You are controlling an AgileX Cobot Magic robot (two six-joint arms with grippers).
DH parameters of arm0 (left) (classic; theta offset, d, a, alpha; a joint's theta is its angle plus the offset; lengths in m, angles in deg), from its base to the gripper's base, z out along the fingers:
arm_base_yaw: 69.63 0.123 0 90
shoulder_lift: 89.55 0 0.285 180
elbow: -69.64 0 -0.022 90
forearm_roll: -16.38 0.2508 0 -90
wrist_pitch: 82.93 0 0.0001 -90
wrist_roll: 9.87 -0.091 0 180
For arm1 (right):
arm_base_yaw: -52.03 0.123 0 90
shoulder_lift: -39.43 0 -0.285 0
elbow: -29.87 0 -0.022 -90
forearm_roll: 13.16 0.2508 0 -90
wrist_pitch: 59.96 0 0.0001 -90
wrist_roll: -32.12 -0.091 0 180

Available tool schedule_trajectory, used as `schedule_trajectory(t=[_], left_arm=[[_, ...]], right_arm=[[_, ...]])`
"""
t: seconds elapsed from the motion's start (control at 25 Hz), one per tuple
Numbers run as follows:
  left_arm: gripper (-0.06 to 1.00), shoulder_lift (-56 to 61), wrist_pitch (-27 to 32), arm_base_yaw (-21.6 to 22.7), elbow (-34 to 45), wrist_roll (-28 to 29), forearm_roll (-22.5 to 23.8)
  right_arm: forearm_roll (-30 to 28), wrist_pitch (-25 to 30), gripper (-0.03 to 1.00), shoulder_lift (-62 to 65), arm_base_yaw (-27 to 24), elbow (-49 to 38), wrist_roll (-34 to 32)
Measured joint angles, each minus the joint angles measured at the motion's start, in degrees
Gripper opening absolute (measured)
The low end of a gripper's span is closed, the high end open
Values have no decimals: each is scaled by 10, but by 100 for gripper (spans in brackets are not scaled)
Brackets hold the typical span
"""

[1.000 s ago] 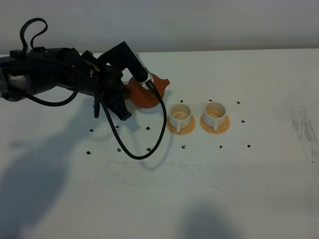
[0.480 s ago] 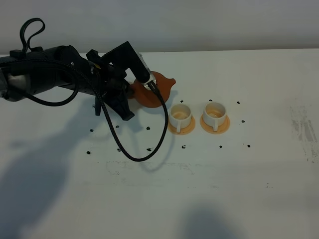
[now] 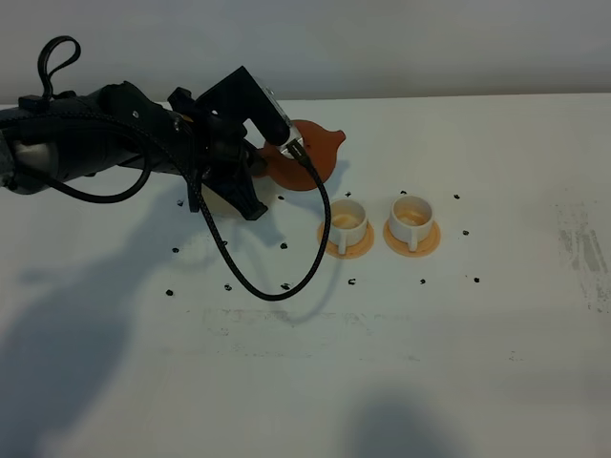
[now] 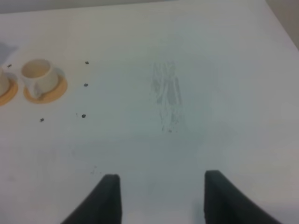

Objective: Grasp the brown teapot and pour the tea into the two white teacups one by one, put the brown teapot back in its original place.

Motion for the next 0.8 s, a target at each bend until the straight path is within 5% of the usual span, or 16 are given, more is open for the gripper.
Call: schedule_trajectory(t=[0.28,0.8], left_arm=[[8,0,5,0,0,-69,-20],[8,0,45,15,0,-114,-20]], right_arm=[[0,0,43,0,0,0,0],[0,0,43,0,0,0,0]])
